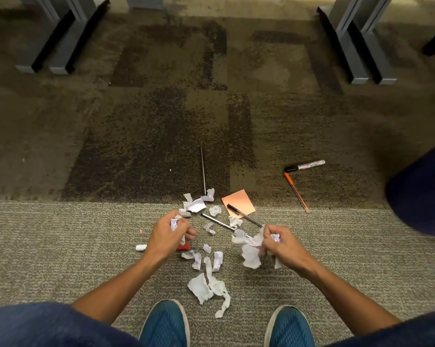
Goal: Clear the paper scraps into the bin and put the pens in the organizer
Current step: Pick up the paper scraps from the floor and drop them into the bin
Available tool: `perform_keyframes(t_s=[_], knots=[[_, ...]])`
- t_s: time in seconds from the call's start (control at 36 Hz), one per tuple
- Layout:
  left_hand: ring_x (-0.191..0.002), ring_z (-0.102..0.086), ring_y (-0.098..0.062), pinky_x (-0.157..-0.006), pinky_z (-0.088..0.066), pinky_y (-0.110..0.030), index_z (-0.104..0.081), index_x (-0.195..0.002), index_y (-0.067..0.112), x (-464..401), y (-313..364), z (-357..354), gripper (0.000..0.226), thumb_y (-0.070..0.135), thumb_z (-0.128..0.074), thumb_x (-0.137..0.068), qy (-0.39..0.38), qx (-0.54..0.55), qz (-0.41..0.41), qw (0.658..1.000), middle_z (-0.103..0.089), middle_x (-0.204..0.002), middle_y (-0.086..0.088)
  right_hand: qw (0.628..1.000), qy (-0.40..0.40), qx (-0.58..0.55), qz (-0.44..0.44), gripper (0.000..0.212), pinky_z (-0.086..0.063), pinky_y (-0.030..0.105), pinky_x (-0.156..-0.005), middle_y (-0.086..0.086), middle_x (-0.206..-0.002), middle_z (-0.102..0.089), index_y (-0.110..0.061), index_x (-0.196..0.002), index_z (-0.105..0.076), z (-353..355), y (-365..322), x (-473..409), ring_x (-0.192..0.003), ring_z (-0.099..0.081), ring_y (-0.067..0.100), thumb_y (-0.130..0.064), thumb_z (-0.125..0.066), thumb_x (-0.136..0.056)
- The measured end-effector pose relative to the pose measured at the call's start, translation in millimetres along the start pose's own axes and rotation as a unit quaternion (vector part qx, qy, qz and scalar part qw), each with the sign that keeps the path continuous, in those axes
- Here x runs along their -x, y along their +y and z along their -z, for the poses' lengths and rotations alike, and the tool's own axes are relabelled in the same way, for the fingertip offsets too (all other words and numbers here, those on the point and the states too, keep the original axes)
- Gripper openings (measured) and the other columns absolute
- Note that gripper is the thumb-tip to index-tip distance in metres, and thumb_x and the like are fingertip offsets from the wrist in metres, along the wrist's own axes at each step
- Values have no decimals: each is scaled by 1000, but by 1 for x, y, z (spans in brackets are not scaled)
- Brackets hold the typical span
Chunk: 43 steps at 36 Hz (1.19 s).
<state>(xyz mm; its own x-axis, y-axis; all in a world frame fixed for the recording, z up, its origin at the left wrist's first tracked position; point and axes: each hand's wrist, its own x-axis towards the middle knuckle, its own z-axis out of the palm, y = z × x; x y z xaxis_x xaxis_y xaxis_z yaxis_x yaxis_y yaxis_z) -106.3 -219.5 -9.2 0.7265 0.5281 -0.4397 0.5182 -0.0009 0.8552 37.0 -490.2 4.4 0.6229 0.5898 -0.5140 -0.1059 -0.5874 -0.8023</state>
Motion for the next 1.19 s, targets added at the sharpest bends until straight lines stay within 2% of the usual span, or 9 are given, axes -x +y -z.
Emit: perform_keyframes(t_s=[0.14, 0.25, 0.36, 0.44, 0.61, 0.78, 1.0, 1.06, 1.19], knots=[[-60, -65, -19, -47, -54, -31, -56, -85, 30, -4, 3, 5, 21, 14, -51, -97, 27, 15, -7, 1000, -68, -83, -10, 1000, -1, -24, 9, 15, -54, 37, -68, 5, -92, -59, -21, -79, -50, 3, -1, 2, -74, -62, 14, -8, -51, -87], [-65, -55, -15, -54, -50, -26, -54, -82, 35, -11, 1, 8, 26, 17, -47, -99, 44, -7, -9, 999, -64, -93, -7, 998, -5, -54, 9, 29, -50, 29, -69, -4, -121, -59, -28, -93, -65, 5, -2, 2, -84, -63, 7, -11, -49, -74], [-67, -51, -17, -55, -43, -27, -55, -93, 31, -18, -1, 12, 16, 18, -49, -98, 52, -23, -23, 998, -64, -91, -10, 996, -3, -88, 4, 18, -45, 33, -76, -5, -81, -69, -25, -72, -72, 4, -5, 1, -69, -59, 5, -28, -56, -79], [-65, -54, -9, -54, -46, -22, -57, -95, 32, -25, 1, 14, 6, 26, -57, -95, 63, -47, -41, 996, -62, -89, 0, 994, 30, -106, -10, 36, -48, 31, -71, -3, -57, -62, -23, -60, -64, 3, -4, -4, -59, -60, 17, -57, -73, -72], [-71, -57, -9, -58, -42, -26, -62, -92, 30, -37, 4, 16, 11, 36, -68, -86, 81, -98, -52, 990, -65, -88, 7, 985, 7, -170, -20, 42, -54, 34, -55, 6, -71, -58, -19, -56, -47, 6, 0, -15, -60, -68, 22, -5, -81, -77], [-85, -58, 4, -64, -41, -17, -67, -98, 30, -50, 0, 13, 10, 26, -65, -90, 94, -148, -55, 983, -67, -99, 13, 971, 21, -237, -30, 34, -54, 32, -51, 22, -110, -61, -14, -62, -48, 4, -3, -23, -70, -69, 26, -3, -72, -83], [-85, -62, -10, -69, -50, -25, -68, -106, 21, -52, -11, 9, 36, 37, -78, -77, 97, -227, -40, 968, -67, -99, 3, 998, 36, 31, 28, 11, -45, 19, -77, -26, -113, -59, -46, -89, -61, -7, -7, -41, -86, -56, -14, -49, -67, -79], [-88, -62, -12, -75, -54, -31, -66, -107, 20, -51, -14, 7, 39, 39, -78, -75, 88, -241, -33, 966, -66, -102, 2, 991, 26, 120, 45, 21, -42, 30, -97, -20, -123, -59, -47, -101, -59, -12, -7, -47, -106, -52, -6, -48, -67, -82], [-95, -51, -9, -82, -45, -27, -67, -105, 22, -53, -18, 2, 36, 38, -78, -75, 87, -288, -46, 952, -64, -113, -2, 965, -9, 258, 50, 45, -43, 38, -103, -7, -132, -55, -37, -121, -55, -26, -6, -57, -112, -48, 5, -53, -68, -81]])
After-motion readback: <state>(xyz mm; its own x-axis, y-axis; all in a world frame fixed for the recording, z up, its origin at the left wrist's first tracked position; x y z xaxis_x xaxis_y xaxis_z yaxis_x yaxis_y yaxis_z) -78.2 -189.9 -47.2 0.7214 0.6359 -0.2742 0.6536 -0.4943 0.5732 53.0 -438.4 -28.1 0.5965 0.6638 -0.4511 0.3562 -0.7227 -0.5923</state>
